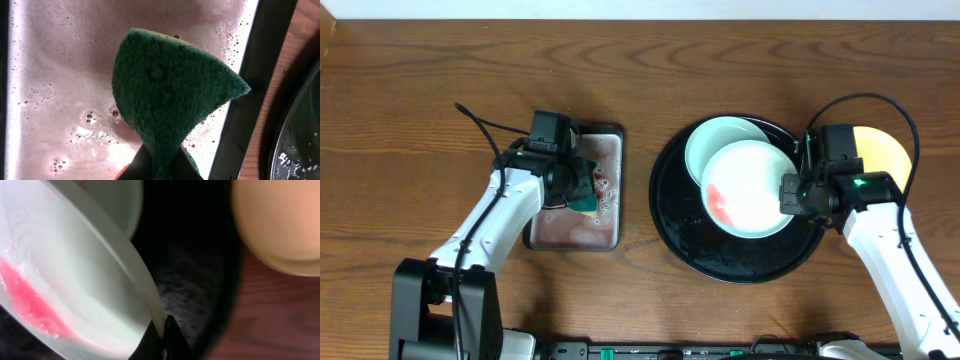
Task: Clean dirty plates on tray and stack at the side
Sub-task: 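Return the sponge to the metal tray with the left gripper, then carry the pale green plate right and stack it on the yellow plate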
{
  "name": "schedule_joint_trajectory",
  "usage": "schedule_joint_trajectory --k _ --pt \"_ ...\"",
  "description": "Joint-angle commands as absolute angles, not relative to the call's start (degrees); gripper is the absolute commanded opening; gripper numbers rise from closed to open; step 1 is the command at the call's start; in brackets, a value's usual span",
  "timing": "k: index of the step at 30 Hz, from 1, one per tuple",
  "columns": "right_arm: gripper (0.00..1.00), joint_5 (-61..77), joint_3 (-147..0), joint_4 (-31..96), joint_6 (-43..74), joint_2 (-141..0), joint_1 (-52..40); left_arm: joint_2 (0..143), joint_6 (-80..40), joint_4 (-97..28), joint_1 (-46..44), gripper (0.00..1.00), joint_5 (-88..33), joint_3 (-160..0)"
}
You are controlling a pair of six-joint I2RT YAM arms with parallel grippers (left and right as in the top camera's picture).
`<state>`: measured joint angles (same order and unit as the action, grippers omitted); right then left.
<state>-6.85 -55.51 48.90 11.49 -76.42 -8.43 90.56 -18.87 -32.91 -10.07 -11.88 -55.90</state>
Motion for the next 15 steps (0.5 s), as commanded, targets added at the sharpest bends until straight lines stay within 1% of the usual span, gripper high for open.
schedule_joint_trajectory --k 1,5,9,15 --pt "0.01 -21.0 -58.8 50.2 11.0 -75.6 -11.9 90.2 -17.5 -32.2 -9.9 0.08 -12.2 -55.5" --pt "0.01 -30.8 -60.7 51.2 11.0 -75.6 -18.1 90.2 -15.8 -32.3 -9.9 0.08 -10.7 -55.5" --pt "0.01 -40.1 -62.2 51.1 9.3 -75.6 -26.3 90.2 -13.9 -32.4 -9.9 0.08 -10.7 -55.5" --pt "0.01 -58.5 -62.3 50.5 7.5 -75.6 -38.6 90.2 -14.0 -32.4 -9.9 0.08 -10.6 -55.5"
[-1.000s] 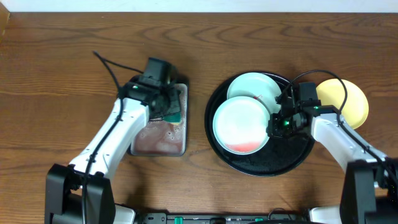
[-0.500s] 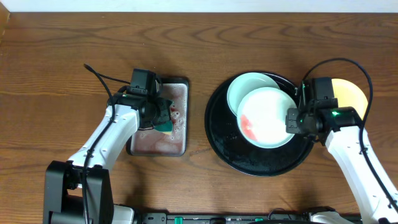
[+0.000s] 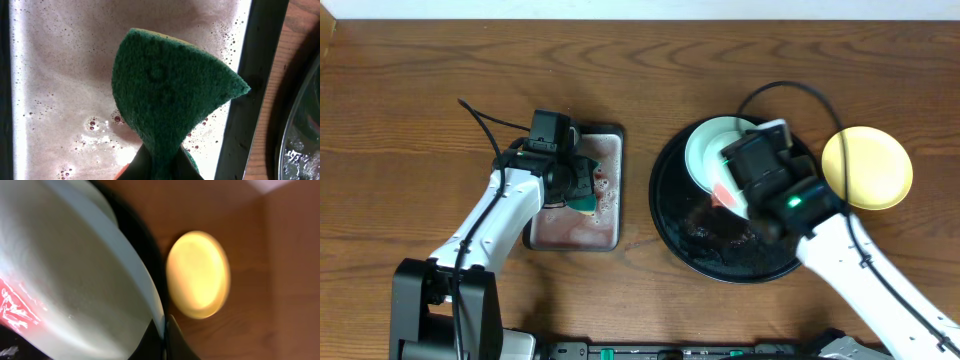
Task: Clean dirty plates on tray and stack at the side
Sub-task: 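Carry the pale green plate right and stack it on the yellow plate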
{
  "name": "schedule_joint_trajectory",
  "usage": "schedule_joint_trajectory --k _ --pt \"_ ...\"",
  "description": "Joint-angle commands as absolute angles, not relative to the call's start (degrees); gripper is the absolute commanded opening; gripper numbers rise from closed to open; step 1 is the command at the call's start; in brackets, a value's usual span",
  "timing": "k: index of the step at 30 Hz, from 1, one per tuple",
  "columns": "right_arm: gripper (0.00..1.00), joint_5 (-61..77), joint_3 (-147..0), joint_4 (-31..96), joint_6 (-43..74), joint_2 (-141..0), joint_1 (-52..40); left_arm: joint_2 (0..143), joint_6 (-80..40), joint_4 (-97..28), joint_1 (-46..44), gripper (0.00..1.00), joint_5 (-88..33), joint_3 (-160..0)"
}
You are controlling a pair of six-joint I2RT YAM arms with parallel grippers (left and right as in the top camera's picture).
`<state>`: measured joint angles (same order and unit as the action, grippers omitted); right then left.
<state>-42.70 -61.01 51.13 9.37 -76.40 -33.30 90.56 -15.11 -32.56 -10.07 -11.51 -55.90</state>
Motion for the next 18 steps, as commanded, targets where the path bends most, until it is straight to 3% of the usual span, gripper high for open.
schedule_joint_trajectory --k 1,12,18 --pt "0.01 -60.9 -62.3 50.0 7.0 -75.6 -40.2 90.2 -14.0 -32.5 -9.9 0.08 -10.5 -55.5" --pt "0.01 -68.7 -62.3 45.1 6.8 -75.6 -46.2 90.2 -14.0 -32.5 -9.9 0.08 -10.5 -55.5" --pt "0.01 -56.5 -62.2 43.9 13.4 -75.6 -41.6 90.2 -14.0 -32.6 -9.9 0.08 -10.5 -55.5"
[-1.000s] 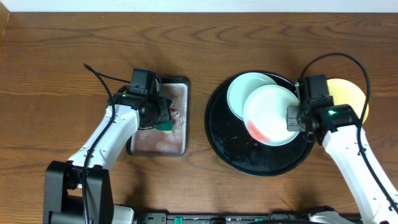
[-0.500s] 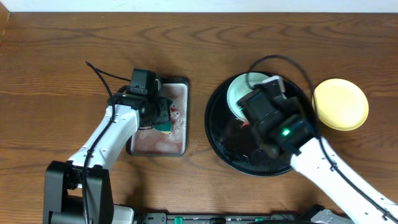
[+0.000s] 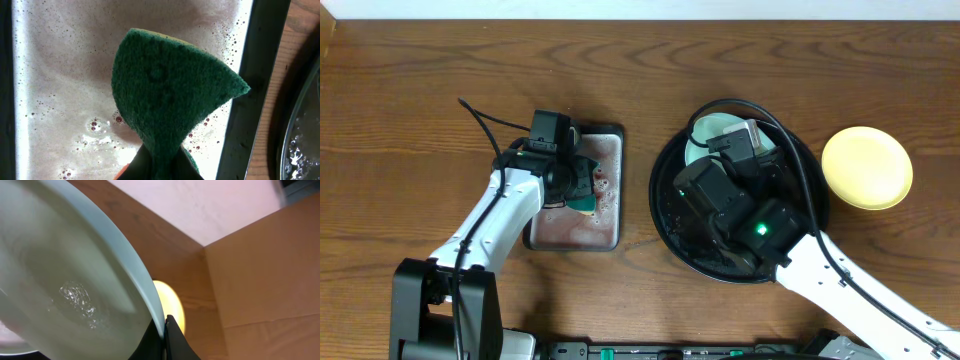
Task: Clean dirty plates on tray and stack at the side
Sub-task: 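Carry the pale green plate right and stack it on the yellow plate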
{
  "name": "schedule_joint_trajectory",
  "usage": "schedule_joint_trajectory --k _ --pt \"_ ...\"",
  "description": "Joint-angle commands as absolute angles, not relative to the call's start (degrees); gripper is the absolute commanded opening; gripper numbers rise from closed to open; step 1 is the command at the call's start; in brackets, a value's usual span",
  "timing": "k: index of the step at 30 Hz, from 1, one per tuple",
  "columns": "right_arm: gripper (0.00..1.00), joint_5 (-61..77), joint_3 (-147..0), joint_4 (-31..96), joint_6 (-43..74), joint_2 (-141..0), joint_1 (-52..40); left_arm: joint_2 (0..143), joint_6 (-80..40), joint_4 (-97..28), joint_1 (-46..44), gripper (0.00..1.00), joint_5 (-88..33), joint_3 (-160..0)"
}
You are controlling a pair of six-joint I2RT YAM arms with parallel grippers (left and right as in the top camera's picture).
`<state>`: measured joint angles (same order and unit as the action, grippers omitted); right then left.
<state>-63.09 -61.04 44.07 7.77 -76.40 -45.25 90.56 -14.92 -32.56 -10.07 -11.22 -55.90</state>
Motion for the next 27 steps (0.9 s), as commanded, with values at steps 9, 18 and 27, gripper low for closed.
schedule_joint_trajectory --k 9,18,27 --pt "0.01 -18.7 -62.1 43.5 30.5 -76.9 -10.1 90.2 -14.0 -33.0 -9.9 0.08 -10.5 -55.5" --pt "0.01 -3.4 -62.1 44.5 39.6 -84.5 16.4 90.2 -14.0 -33.2 -9.9 0.08 -10.5 -55.5" --pt "0.01 3.6 -62.1 39.7 40.7 -93.0 29.4 90.2 -14.0 -33.1 -9.9 0.08 -10.5 -55.5"
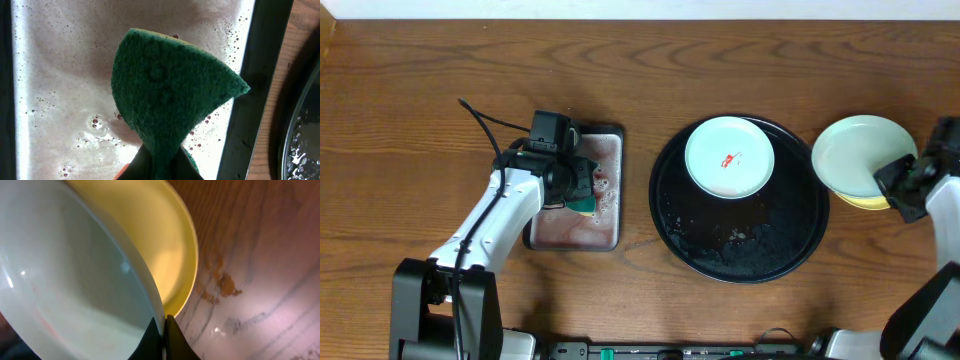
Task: Clean dirty plates on tray and stack at the side
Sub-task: 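Carry the pale green plate right and stack it on the yellow plate, then release the stacked plate and hold the right gripper at its rim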
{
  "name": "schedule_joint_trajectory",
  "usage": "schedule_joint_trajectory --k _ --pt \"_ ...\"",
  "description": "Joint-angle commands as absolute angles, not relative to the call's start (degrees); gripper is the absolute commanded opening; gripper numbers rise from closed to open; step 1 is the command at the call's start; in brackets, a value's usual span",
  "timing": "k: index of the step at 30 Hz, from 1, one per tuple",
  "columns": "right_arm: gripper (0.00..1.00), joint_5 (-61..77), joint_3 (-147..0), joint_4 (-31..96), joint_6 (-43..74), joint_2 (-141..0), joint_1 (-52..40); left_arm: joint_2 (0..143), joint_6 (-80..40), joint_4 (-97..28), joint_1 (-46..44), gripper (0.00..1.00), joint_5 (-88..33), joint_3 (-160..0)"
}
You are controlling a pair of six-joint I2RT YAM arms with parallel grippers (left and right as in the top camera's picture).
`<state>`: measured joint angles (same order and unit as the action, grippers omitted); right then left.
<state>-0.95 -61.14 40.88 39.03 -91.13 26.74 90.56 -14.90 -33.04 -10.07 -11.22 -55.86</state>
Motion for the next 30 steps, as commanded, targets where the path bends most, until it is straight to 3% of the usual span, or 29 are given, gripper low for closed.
schedule_joint_trajectory --k 1,7,10,12,14,20,23,27,30 --pt "0.01 4.0 -62.1 39.2 40.7 -93.5 30.0 90.2 -14.0 -33.1 -9.9 0.08 -10.5 -55.5" --pt "0.01 4.2 -62.1 36.5 40.0 -94.2 31.2 90.2 -14.0 -33.1 -9.9 0.08 -10.5 -55.5" --pt "0.12 5.3 -62.1 34.4 38.5 -94.2 31.1 90.2 -14.0 -33.1 -9.9 0.08 -10.5 -55.5" --pt "0.24 6.8 -62.1 34.6 35.8 -94.2 31.1 90.2 -14.0 -33.2 -9.9 0.08 -10.5 -55.5" --pt "0.25 7.0 -62.1 36.7 35.0 -94.2 30.9 90.2 -14.0 -33.1 -9.9 0.08 -10.5 -55.5" --pt "0.2 13.9 -62.1 45.8 24.5 -94.2 29.5 90.2 -14.0 -33.1 -9.9 0.08 -10.5 -55.5" --pt "0.12 14.6 -62.0 48.7 17.0 -94.2 27.9 90.2 -14.0 -33.2 -9.9 0.08 -10.5 -55.5" --pt "0.01 14.6 -60.3 45.8 6.5 -94.2 24.3 90.2 -14.0 -33.6 -9.9 0.08 -10.5 -55.5" --pt "0.01 13.7 -57.5 42.3 1.6 -94.2 21.3 90.2 -14.0 -33.8 -9.9 0.08 -10.5 -55.5"
